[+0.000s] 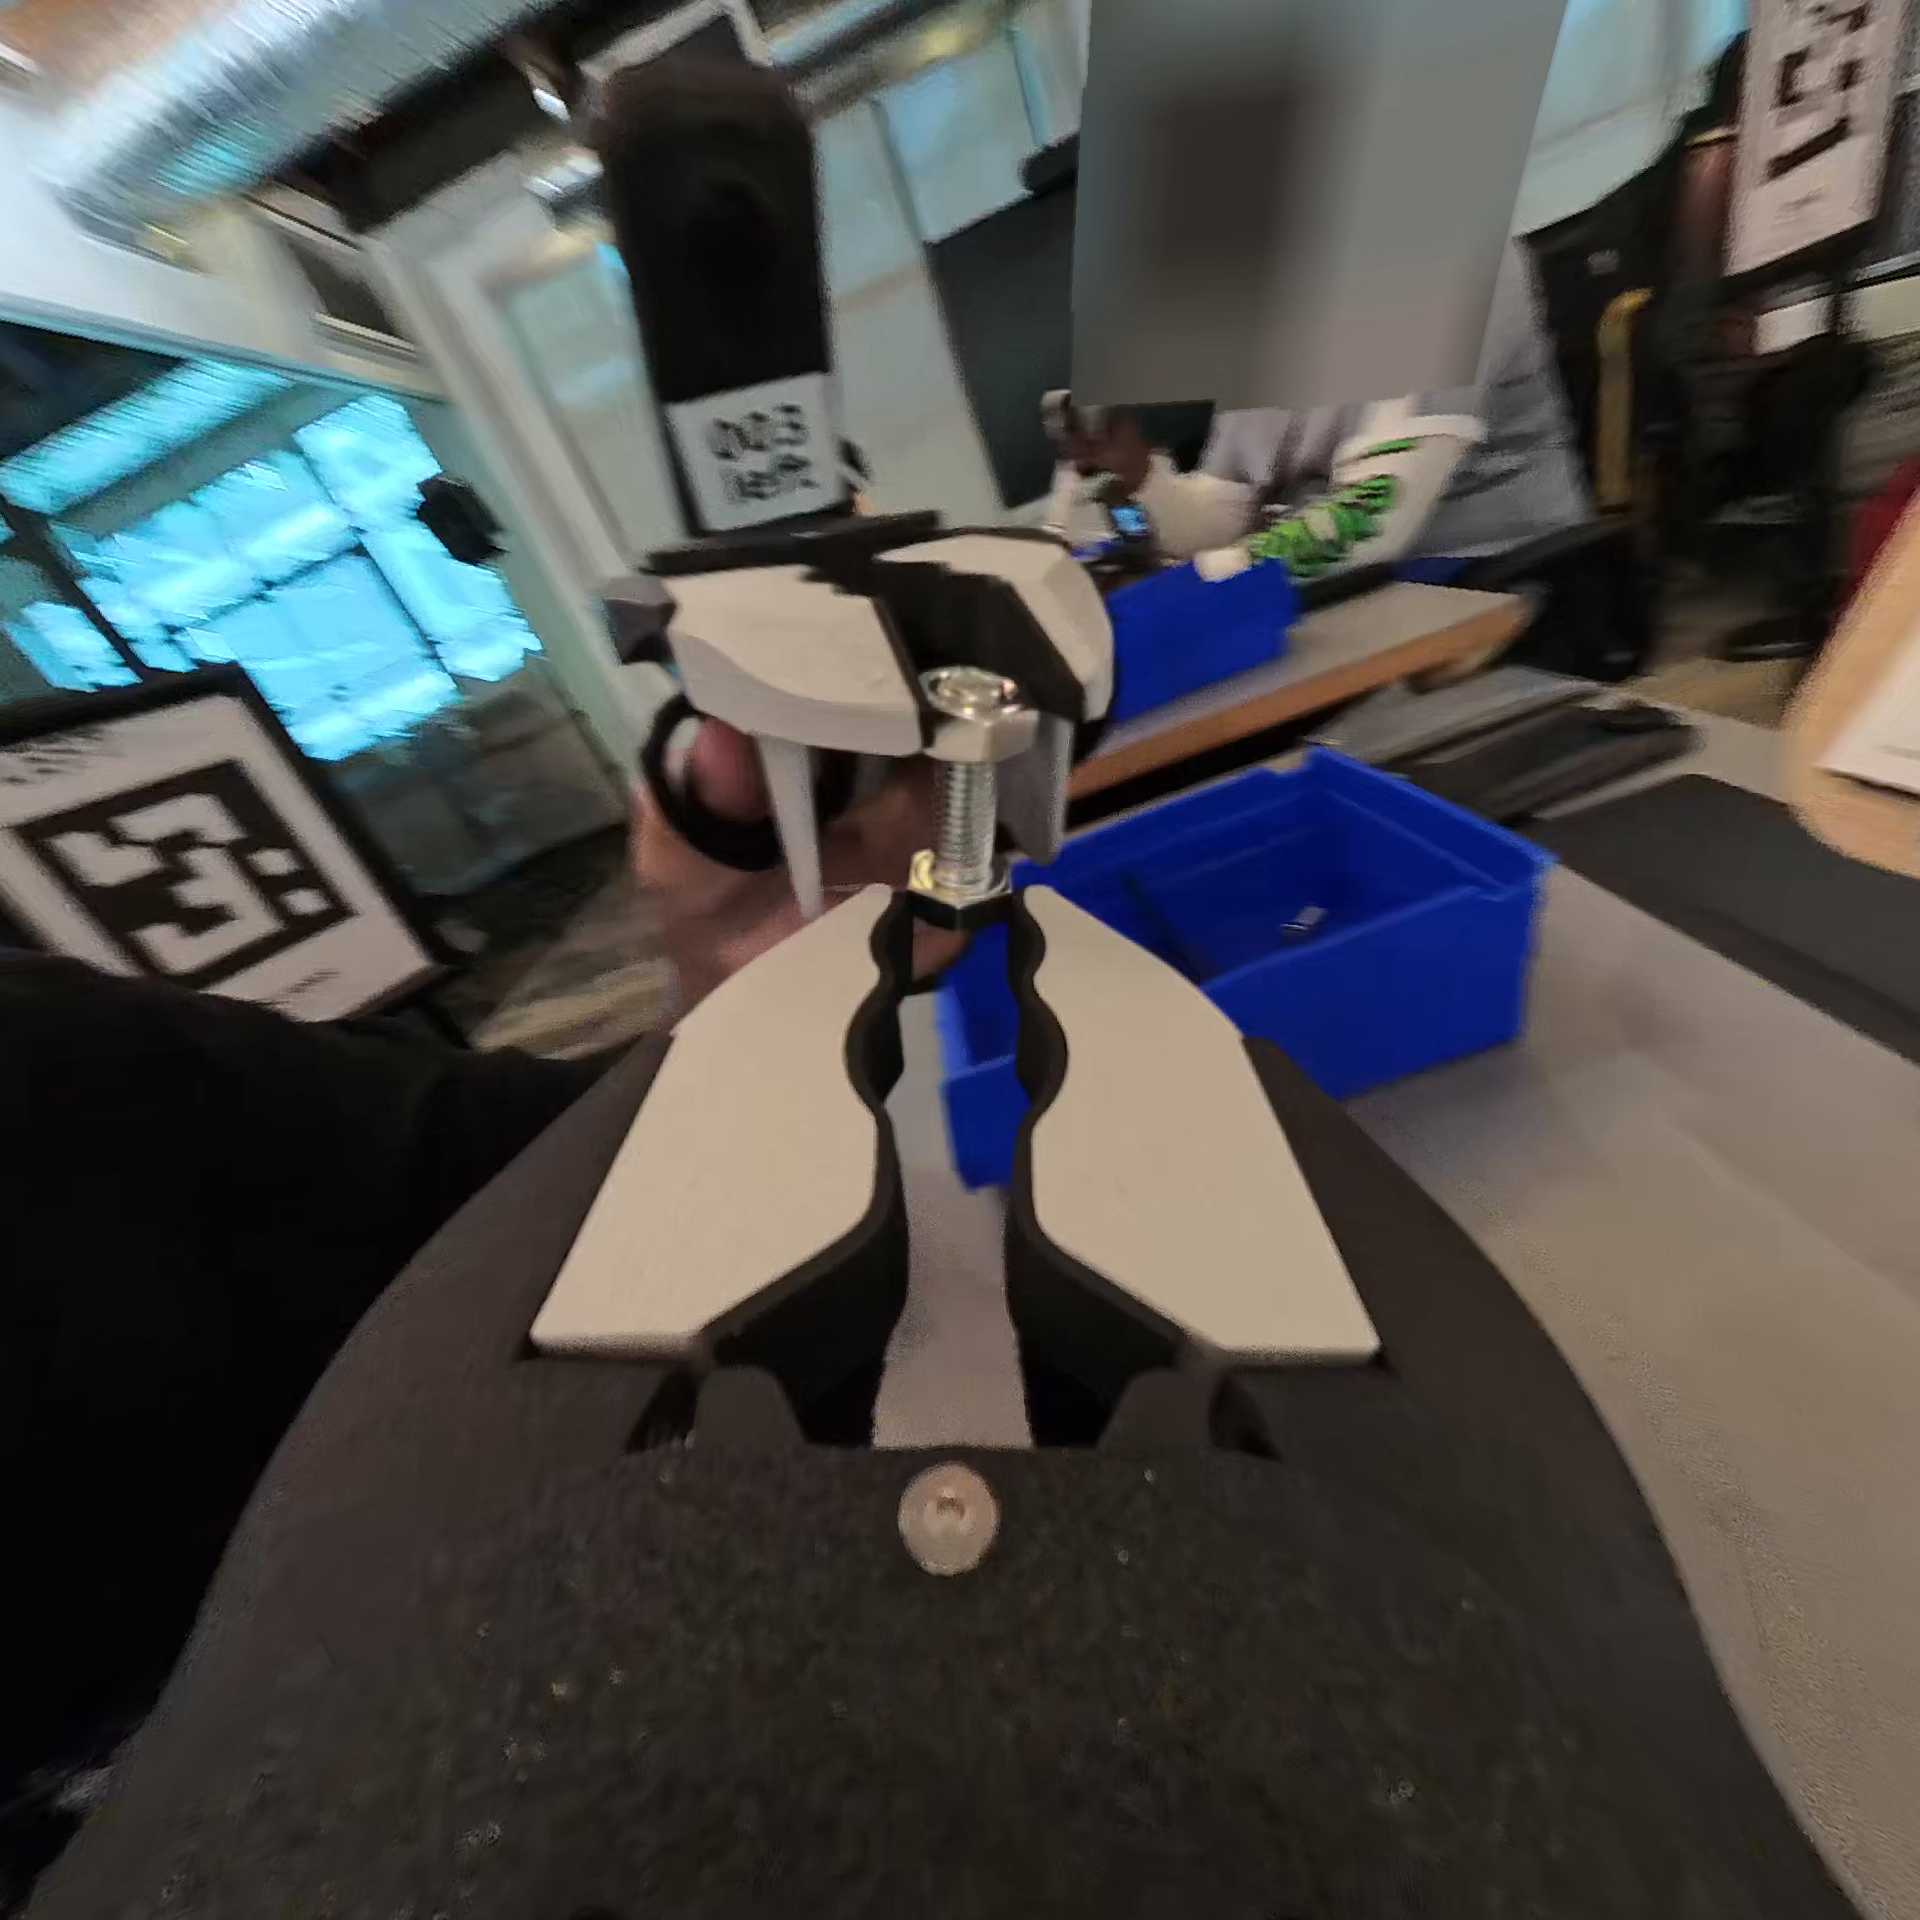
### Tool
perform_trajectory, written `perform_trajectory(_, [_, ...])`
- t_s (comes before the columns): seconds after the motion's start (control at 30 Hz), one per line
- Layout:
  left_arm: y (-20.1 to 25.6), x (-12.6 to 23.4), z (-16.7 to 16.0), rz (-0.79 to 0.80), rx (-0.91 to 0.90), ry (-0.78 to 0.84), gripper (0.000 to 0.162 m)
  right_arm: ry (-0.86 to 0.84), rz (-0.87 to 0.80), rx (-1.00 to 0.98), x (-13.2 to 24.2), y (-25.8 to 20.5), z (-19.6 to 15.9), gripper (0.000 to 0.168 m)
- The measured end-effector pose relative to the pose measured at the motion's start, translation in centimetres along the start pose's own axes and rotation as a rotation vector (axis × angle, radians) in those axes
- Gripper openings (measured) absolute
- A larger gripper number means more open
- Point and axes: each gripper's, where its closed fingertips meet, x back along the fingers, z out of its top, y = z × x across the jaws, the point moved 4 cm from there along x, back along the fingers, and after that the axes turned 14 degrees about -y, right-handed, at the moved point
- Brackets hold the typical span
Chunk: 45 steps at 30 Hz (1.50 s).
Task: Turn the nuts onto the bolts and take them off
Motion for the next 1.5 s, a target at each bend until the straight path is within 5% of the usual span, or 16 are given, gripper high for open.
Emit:
perform_trajectory(0.17, [2.1, 1.2, 0.2, -0.533, -0.008, 0.071, 0.018, 0.029, 0.327, -0.018, -0.4, -3.3, 0.4, 0.017])
perform_trajectory(0.3, [2.1, 1.6, -0.5, -0.844, 0.053, 0.077, 0.018, -0.001, 0.337, 0.004, -1.0, -4.0, 0.1, 0.017])
perform_trajectory(0.47, [-0.8, 1.4, 0.3, -0.515, 0.049, 0.156, 0.068, -0.025, 0.116, -0.015, -0.7, -1.4, -0.1, 0.017])
perform_trajectory(0.67, [-3.1, 0.2, -0.7, 0.223, -0.049, -0.064, 0.067, -0.017, -0.206, -0.063, 0.7, 2.5, -0.5, 0.017])
perform_trajectory(0.8, [-2.0, -0.6, -1.0, 0.309, -0.005, -0.084, 0.062, -0.044, -0.264, -0.044, 0.5, 2.8, -0.8, 0.017])
perform_trajectory(0.93, [-1.9, -0.7, -1.1, 0.27, 0.03, -0.067, 0.035, -0.066, -0.274, -0.014, 0.1, 2.4, -0.9, 0.017])
perform_trajectory(1.03, [-1.7, -0.7, -1.2, 0.165, 0.057, -0.072, 0.019, -0.073, -0.254, -0.001, -0.1, 2.0, -0.8, 0.017])
perform_trajectory(1.2, [-0.3, 0.2, -0.7, -0.163, -0.015, -0.052, 0.018, -0.017, -0.008, -0.019, -0.4, 0.0, -0.2, 0.017])
perform_trajectory(1.4, [1.6, 2.2, -1.3, -0.786, -0.031, 0.035, 0.018, -0.022, 0.252, 0.03, -1.4, -3.7, -0.1, 0.017])
perform_trajectory(1.5, [1.2, 1.6, -1.7, -0.86, 0.033, 0.015, 0.027, -0.038, 0.23, 0.029, -1.7, -3.5, -0.4, 0.017])
